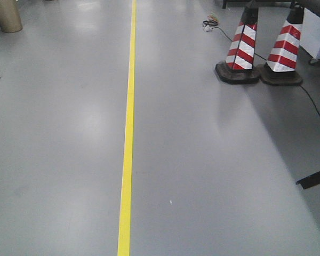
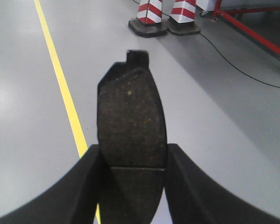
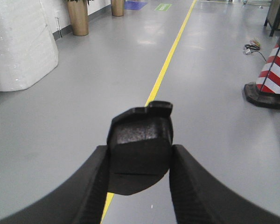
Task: Move and align brake pads A on conveyor
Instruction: 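Drive along the yellow floor line past the striped cones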
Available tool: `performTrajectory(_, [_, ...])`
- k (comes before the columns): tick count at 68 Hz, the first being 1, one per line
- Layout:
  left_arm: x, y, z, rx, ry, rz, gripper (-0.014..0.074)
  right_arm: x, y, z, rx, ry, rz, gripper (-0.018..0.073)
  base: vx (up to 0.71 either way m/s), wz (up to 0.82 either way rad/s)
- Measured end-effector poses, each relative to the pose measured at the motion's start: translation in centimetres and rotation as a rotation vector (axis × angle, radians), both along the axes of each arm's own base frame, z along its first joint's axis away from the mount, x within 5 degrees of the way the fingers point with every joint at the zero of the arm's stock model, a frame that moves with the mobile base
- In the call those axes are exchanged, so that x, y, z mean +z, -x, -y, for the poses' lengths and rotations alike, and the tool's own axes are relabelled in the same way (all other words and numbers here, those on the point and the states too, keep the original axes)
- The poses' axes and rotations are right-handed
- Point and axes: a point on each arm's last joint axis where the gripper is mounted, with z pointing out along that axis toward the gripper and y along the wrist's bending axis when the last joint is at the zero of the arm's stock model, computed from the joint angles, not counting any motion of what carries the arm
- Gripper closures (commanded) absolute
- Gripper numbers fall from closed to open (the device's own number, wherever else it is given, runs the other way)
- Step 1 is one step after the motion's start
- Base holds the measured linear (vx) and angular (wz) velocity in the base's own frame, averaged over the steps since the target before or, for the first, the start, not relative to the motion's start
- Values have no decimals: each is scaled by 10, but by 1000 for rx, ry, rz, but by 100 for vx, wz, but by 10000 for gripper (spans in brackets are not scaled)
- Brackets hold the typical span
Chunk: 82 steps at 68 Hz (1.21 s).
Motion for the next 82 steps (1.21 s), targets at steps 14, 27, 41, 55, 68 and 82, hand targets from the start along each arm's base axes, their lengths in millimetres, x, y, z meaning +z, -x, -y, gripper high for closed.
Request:
performTrajectory(14, [0, 0, 0, 0, 0, 0, 603, 0, 0, 0, 0, 0, 0, 564, 81, 9])
performTrajectory(27, [0, 0, 0, 0, 0, 0, 603, 0, 0, 0, 0, 0, 0, 564, 79, 5])
performTrajectory(41, [0, 0, 0, 0, 0, 0, 603, 0, 0, 0, 0, 0, 0, 564, 80, -4])
performTrajectory(55, [0, 0, 0, 0, 0, 0, 603, 0, 0, 0, 0, 0, 0, 564, 78, -9])
performTrajectory(68, [0, 0, 0, 0, 0, 0, 603, 0, 0, 0, 0, 0, 0, 564, 76, -6])
performTrajectory(82, [0, 0, 0, 0, 0, 0, 603, 0, 0, 0, 0, 0, 0, 564, 75, 0])
